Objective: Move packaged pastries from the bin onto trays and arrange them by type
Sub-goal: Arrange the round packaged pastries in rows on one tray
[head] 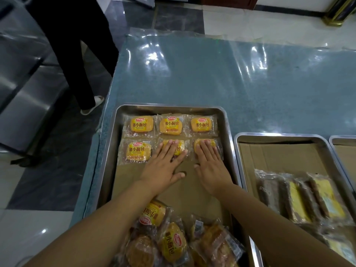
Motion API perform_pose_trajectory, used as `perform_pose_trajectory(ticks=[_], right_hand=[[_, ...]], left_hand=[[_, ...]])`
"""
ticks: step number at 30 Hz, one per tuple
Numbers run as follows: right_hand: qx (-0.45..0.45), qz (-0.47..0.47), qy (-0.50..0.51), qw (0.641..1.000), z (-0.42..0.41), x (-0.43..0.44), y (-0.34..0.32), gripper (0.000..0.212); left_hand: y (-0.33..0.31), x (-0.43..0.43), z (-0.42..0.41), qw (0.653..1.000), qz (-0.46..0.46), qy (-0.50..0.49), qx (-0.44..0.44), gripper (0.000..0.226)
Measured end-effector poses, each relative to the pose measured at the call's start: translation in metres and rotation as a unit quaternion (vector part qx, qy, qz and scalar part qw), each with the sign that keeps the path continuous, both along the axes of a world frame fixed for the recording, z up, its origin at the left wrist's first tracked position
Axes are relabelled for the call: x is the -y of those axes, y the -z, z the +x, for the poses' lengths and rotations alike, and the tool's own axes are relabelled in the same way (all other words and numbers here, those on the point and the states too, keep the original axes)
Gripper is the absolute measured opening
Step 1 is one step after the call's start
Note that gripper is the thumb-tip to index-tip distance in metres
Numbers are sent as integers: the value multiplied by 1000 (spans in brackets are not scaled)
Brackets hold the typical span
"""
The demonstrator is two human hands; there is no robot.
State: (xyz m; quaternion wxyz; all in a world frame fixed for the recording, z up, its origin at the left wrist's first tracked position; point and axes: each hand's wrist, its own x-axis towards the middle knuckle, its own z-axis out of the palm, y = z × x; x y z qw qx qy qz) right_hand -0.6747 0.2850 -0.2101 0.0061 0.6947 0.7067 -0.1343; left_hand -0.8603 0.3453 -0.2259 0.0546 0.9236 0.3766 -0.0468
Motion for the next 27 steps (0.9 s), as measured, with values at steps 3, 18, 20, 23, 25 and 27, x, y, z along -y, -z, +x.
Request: perform_pose_trajectory(ticks=[3, 18, 20, 23, 25, 27], right_hand=[[15, -1, -21, 1000, 5, 0, 4, 63], [-14, 3, -12, 1000, 3, 0, -9, 68], [-47, 29, 22, 998, -5, 6, -17, 66], [-102, 85, 72, 989, -23, 16, -28, 51], [-125, 97, 62, 985, -36, 26, -32, 41], [-156, 67, 46, 984, -51, 36, -32, 37]], left_hand=[[0, -1, 1, 1000, -3, -1, 1, 70], [-10, -3, 2, 999, -33, 3, 11, 69], [-19, -3, -5, 998, -26, -13, 61, 70], [-37, 0, -25, 988, -12, -69, 137, 67], [-44, 5, -44, 981, -17, -90, 170, 54], [-45, 13, -62, 976, -48, -111, 182, 43]])
